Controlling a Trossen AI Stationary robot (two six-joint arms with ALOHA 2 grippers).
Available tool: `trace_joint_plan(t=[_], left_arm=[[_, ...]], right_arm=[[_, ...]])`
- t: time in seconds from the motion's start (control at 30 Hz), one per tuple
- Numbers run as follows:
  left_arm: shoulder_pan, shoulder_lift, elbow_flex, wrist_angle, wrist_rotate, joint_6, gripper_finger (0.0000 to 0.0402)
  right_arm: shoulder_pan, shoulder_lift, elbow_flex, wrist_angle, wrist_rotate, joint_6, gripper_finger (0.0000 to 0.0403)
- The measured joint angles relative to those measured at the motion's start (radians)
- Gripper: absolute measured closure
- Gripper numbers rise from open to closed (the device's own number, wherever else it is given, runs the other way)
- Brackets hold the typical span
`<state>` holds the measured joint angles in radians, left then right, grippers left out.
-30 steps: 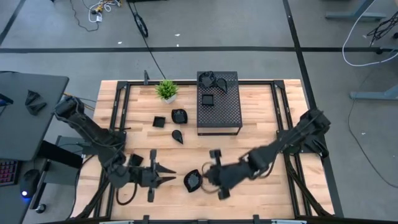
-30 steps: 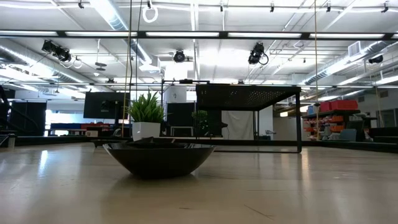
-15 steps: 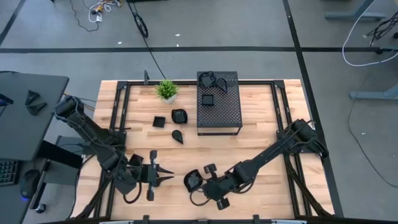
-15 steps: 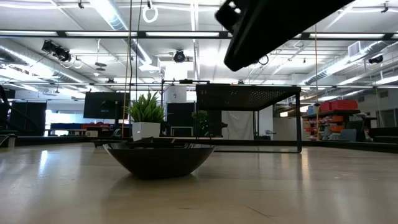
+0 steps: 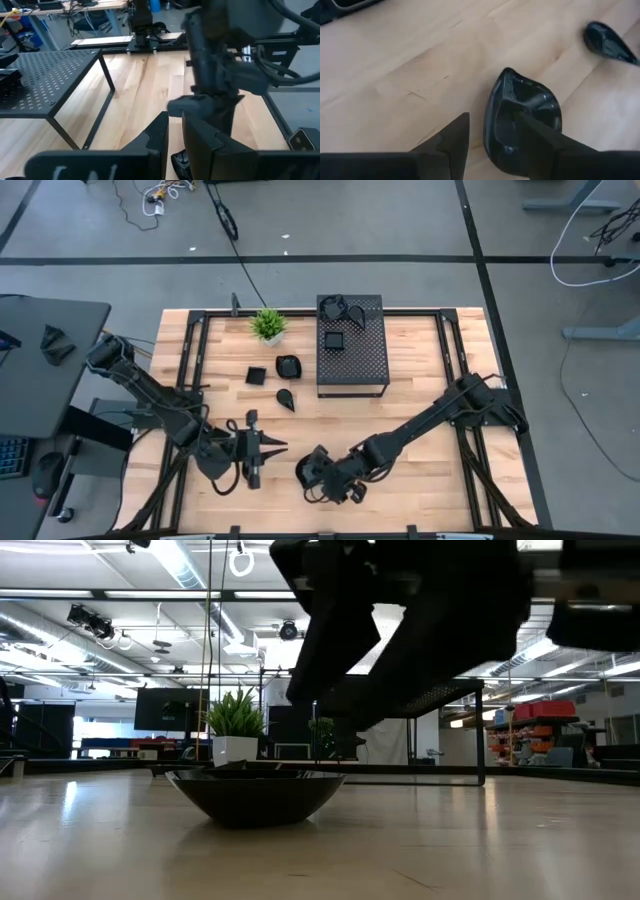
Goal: Pick & Place Mini shaped plates
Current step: Stack the bottom leaf shaped plate on top of the leaf shaped plates on the shelf
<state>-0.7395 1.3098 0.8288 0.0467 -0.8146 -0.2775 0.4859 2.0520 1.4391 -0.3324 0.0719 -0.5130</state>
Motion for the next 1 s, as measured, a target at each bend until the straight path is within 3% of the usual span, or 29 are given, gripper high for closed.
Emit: trace_joint_plan(t=[0.47,1.0], left_arm=[[0.026,0.000,0.000,0.007,0.000,0.004,0.0342],[0.025,0.000,0.000,0.009,0.046,0.009,0.0342]], right_arm=[[-0.002,0.069,0.000,0.001,0.031,-0.074,0.0277],[-0.004,0.069,0.000,-0.012,0.051,-0.082,0.0377]])
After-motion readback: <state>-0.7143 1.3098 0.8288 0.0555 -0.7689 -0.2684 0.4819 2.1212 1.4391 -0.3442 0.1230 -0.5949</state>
